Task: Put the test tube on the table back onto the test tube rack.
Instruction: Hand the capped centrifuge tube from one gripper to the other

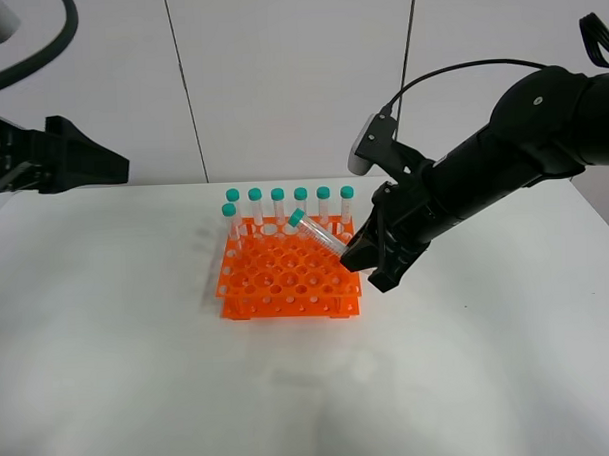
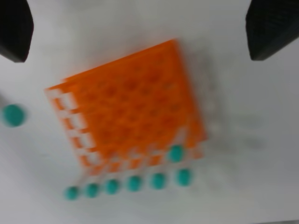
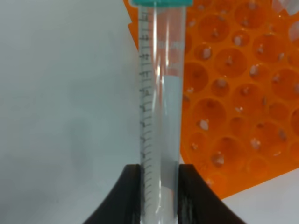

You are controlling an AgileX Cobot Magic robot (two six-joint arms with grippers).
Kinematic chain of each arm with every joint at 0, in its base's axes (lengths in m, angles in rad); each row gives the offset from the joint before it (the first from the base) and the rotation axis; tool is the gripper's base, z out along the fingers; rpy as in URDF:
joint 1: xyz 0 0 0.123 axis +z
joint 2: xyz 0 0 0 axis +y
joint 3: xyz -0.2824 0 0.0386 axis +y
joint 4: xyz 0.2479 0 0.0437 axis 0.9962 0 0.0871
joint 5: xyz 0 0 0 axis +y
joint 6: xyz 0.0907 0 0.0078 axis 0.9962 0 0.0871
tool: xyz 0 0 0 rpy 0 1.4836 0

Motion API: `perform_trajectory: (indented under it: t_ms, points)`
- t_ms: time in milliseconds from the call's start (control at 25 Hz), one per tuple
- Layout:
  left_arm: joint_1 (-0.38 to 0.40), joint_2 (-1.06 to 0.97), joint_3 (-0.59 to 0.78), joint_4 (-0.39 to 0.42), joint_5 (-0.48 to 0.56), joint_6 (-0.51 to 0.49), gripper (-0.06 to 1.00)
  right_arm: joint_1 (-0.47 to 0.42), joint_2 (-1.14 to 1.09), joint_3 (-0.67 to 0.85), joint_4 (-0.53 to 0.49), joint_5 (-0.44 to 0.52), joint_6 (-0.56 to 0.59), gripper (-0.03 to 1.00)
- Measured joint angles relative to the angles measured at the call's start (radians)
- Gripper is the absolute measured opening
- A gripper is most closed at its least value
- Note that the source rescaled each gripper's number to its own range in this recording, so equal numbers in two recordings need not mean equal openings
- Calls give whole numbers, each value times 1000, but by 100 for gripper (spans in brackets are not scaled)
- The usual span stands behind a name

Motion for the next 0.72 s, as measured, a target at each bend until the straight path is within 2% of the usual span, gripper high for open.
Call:
perform_trajectory:
  t_ms: [120, 280, 480, 720]
  points:
    - [0, 71, 0, -165, -2, 134, 100, 2, -9, 0, -2, -12, -3, 1]
    - [0, 156, 0, -330, 27, 263, 100, 2, -29, 0, -4, -21, -3, 1]
    - [-11, 240, 0, -436, 75, 337, 100, 2, -30, 0, -4, -31, -4, 1]
    - [-136, 341, 0, -552, 67, 404, 100, 2, -30, 0, -4, -39, -4, 1]
